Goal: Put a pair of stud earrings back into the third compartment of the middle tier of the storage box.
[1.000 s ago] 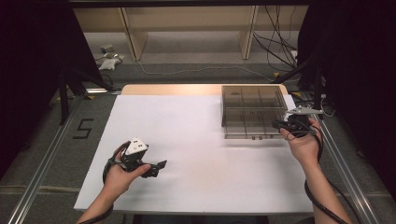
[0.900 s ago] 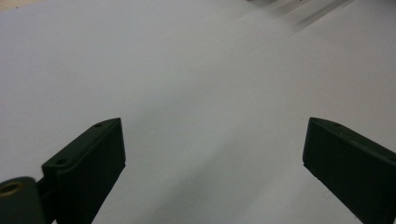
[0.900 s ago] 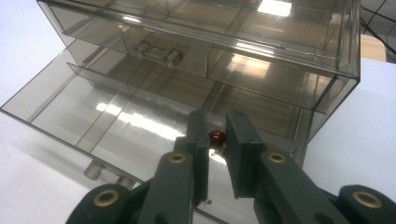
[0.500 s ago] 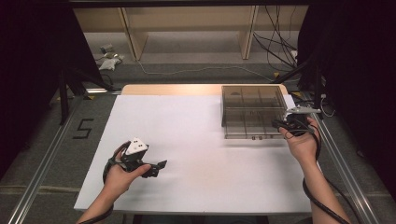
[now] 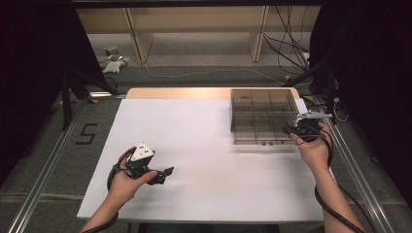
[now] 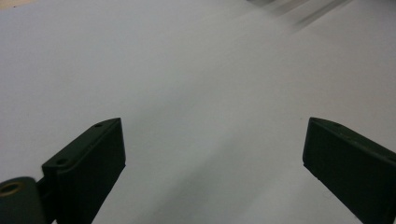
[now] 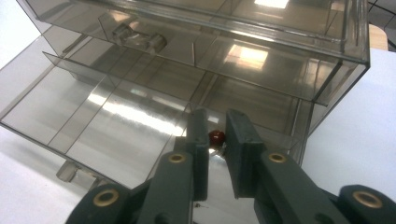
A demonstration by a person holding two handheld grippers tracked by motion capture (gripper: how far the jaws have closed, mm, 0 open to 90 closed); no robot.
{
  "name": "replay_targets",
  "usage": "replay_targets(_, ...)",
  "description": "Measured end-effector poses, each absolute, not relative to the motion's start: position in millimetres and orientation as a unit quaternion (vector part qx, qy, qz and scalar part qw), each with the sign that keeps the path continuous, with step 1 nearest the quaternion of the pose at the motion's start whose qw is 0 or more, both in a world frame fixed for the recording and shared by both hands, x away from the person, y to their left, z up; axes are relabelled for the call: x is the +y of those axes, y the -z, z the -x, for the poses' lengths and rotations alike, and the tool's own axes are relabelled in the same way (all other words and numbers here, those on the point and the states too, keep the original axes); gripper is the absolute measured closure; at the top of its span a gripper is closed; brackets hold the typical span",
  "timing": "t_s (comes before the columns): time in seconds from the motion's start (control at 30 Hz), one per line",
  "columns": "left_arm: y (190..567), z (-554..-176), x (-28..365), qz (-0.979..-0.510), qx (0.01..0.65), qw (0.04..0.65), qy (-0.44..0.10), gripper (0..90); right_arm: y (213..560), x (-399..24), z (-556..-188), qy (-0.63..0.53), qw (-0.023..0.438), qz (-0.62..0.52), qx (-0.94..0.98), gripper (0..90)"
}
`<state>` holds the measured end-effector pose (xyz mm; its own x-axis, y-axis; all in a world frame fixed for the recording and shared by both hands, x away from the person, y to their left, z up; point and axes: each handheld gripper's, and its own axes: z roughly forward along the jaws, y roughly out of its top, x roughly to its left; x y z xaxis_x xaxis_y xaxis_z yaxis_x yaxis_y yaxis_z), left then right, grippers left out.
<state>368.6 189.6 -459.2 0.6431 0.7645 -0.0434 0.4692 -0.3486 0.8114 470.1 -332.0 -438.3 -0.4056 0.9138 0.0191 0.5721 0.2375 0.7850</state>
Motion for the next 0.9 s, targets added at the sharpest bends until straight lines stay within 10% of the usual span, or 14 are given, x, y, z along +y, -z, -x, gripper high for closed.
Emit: replay_targets(0.9, 458.2, -368.2, 190.9, -0.803, 0.382, 0.421, -0.177, 5.9, 447.6, -330.4, -471.4, -0.351, 0.221, -0.492, 0.766, 80.0)
